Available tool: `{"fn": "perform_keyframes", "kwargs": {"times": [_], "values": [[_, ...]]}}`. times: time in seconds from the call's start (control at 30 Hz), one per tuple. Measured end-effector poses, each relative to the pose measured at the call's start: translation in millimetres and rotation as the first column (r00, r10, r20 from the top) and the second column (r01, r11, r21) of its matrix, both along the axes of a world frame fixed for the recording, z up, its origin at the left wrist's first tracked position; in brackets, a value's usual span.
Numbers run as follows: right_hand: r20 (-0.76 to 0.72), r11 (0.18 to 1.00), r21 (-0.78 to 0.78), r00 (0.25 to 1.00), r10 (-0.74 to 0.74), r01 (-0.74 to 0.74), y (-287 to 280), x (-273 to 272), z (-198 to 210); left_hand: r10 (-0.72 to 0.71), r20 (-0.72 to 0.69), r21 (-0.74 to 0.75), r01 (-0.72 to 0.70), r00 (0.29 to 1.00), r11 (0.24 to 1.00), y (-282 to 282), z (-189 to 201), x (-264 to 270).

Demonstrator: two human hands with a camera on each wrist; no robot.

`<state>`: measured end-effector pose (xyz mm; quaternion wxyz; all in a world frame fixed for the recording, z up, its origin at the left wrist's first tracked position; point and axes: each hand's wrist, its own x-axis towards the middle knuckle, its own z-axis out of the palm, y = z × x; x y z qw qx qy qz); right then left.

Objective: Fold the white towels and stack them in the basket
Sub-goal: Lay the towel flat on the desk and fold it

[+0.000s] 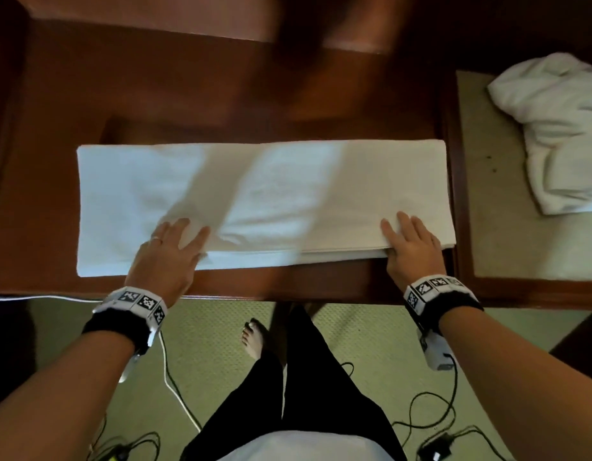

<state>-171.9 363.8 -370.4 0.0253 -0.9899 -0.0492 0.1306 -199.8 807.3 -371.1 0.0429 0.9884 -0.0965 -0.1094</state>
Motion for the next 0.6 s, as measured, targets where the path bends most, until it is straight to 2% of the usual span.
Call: {"fn": "perform_keyframes", "kwargs": {"times": [0.1, 0.2, 0.3, 0.4, 0.5, 0.6], "values": [[0.021, 0.996, 0.078, 0.999, -0.035, 0.034, -3, 17, 1, 0.017, 0.095, -0.060, -0.011, 0.995, 0.998, 6, -2, 7], [0.123, 0.987, 0.157, 0.992, -0.039, 0.020, -11, 6, 0, -0.054, 0.192, -0.095, 0.073, 0.980, 0.993, 11, -12, -7], [0.092, 0.995, 0.081, 0.995, 0.049, -0.056, -20, -15, -13, -0.082, 0.158, -0.058, 0.092, 0.984, 0.994, 10, -29, -30], [0.042, 0.998, 0.058, 0.999, 0.029, -0.032, -24, -11, -18, -0.037, 0.165, -0.063, 0.048, 0.986, 0.997, 7, -35, -33], [0.006, 1.000, 0.013, 1.000, 0.028, -0.028, -22, -5, -17, -0.050, 0.194, -0.058, 0.062, 0.980, 0.996, 8, -31, -33], [0.055, 0.999, 0.019, 0.998, 0.036, -0.037, -7, -1, -8, 0.068, 0.156, -0.039, -0.063, 0.985, 0.997, 23, -22, -30]]}}
